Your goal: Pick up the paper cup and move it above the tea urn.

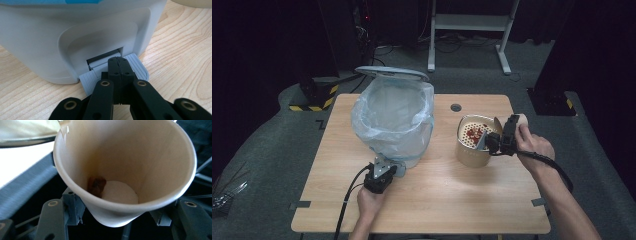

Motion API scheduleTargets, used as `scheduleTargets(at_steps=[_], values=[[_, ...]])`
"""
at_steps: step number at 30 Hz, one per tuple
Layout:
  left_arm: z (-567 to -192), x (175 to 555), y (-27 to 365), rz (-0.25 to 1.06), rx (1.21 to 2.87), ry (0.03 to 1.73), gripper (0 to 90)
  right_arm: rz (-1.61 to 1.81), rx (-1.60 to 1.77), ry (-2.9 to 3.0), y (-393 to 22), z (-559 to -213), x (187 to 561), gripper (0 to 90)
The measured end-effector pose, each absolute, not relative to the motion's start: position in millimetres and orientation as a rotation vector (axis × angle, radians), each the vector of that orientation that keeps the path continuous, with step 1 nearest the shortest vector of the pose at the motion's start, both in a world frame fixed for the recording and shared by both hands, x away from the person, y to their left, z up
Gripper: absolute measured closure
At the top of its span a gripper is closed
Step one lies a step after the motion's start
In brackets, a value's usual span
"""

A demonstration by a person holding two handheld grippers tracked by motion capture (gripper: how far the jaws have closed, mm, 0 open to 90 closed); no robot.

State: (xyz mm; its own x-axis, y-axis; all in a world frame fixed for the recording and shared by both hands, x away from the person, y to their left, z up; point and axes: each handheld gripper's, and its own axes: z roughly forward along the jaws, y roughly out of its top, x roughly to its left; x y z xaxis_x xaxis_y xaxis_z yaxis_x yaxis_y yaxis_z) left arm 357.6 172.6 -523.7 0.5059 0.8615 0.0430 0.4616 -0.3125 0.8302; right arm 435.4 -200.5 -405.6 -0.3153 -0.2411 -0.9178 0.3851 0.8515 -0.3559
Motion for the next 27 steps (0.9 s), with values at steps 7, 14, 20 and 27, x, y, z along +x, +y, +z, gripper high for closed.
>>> scheduleTargets(at_steps=[7, 14, 20, 27], values=[[-523.7, 357.6, 172.8, 0.632, 1.949, 1.087, 90.0, -0.690, 0.016, 1.714, -195.6, -411.5, 433.8, 39.0], [-523.8, 357.6, 172.7, 0.632, 1.947, 1.087, 90.0, -0.676, 0.041, 1.745, -197.2, -412.6, 435.5, 38.9], [-523.8, 357.6, 172.7, 0.635, 1.949, 1.086, 90.0, -0.650, 0.093, 1.770, -199.3, -410.7, 436.1, 38.8], [-523.7, 357.2, 172.4, 0.636, 1.950, 1.086, 90.0, -0.670, 0.097, 1.773, -196.8, -407.2, 436.9, 39.3]])
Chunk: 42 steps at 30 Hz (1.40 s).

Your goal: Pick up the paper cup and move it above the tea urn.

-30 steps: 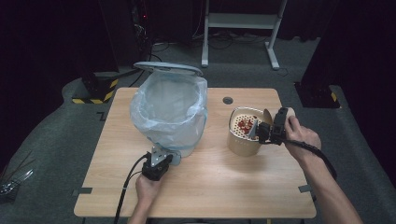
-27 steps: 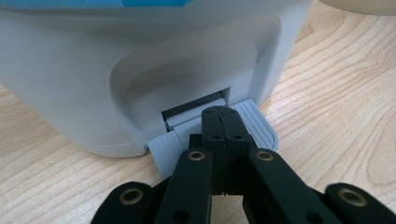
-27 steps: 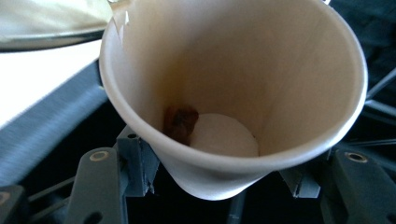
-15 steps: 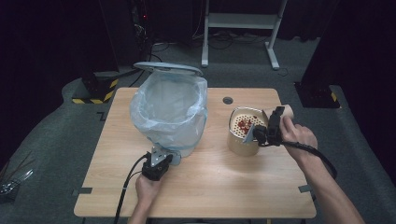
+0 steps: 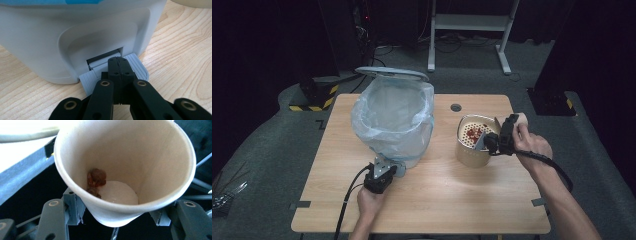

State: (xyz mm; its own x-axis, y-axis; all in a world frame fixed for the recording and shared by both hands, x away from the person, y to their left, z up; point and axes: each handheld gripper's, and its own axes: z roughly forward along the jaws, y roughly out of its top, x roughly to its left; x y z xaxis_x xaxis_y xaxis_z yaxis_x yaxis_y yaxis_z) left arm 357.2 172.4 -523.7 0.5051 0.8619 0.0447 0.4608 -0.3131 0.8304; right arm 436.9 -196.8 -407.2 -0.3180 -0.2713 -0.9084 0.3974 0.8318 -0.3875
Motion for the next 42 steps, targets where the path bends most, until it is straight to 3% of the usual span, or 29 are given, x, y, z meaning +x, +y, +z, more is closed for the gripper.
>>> scheduleTargets(at_steps=[42], values=[[-523.7, 356.6, 170.6, 0.641, 1.955, 1.077, 90.0, -0.585, 0.155, 1.849, -198.6, -407.1, 432.9, 39.3]])
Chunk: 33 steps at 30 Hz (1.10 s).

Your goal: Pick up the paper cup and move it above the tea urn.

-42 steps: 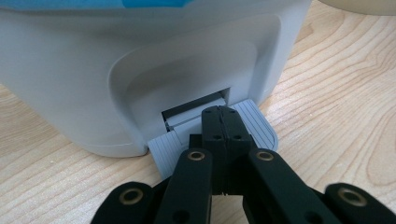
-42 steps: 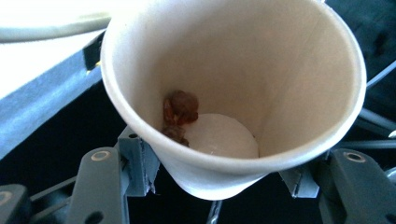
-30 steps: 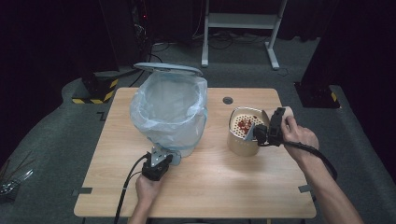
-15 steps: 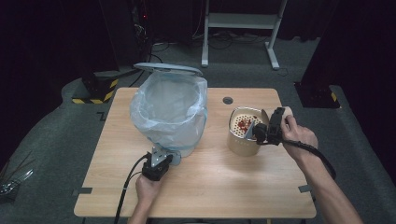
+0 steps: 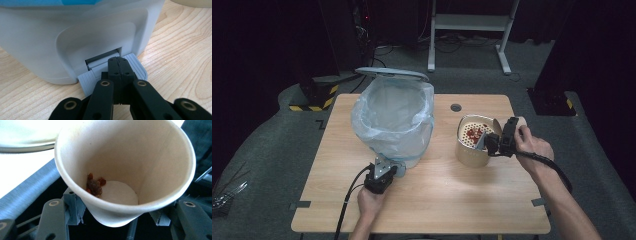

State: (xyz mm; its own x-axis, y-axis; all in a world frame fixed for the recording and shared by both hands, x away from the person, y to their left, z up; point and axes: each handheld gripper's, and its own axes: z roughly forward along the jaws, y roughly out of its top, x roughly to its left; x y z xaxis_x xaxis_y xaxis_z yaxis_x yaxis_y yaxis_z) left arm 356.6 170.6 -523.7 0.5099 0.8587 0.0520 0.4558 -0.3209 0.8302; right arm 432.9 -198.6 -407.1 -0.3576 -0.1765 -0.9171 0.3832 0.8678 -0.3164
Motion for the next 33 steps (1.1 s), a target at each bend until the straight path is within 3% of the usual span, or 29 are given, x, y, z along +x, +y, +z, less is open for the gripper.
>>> scheduleTargets(at_steps=[33], values=[[-523.8, 356.5, 169.9, 0.634, 1.953, 1.078, 90.0, 0.052, 0.543, 2.031, -232.2, -395.5, 416.7, 38.5]])
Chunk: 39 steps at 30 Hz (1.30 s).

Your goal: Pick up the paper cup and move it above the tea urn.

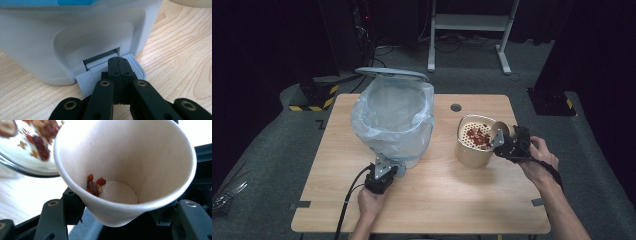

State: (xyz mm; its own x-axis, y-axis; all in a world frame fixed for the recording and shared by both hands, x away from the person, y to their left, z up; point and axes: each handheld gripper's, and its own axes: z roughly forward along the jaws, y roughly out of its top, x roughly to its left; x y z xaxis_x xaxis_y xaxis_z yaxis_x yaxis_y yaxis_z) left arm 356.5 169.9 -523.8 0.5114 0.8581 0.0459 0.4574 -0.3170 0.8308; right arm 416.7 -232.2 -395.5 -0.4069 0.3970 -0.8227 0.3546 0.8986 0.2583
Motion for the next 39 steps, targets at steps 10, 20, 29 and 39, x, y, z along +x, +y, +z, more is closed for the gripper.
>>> scheduleTargets(at_steps=[10, 20, 29, 39], values=[[-523.8, 356.5, 170.0, 0.632, 1.954, 1.078, 90.0, 0.366, 0.654, 2.055, -241.7, -388.0, 403.4, 38.2], [-523.6, 356.3, 169.9, 0.641, 1.963, 1.073, 90.0, 0.552, 0.668, 2.034, -241.6, -382.9, 389.0, 38.0], [-523.8, 356.5, 169.8, 0.633, 1.953, 1.079, 90.0, 0.727, 0.724, 2.059, -237.5, -381.9, 386.7, 37.6], [-523.7, 356.5, 169.9, 0.639, 1.955, 1.079, 90.0, 0.880, 0.774, 2.093, -229.8, -377.5, 390.6, 37.2]])
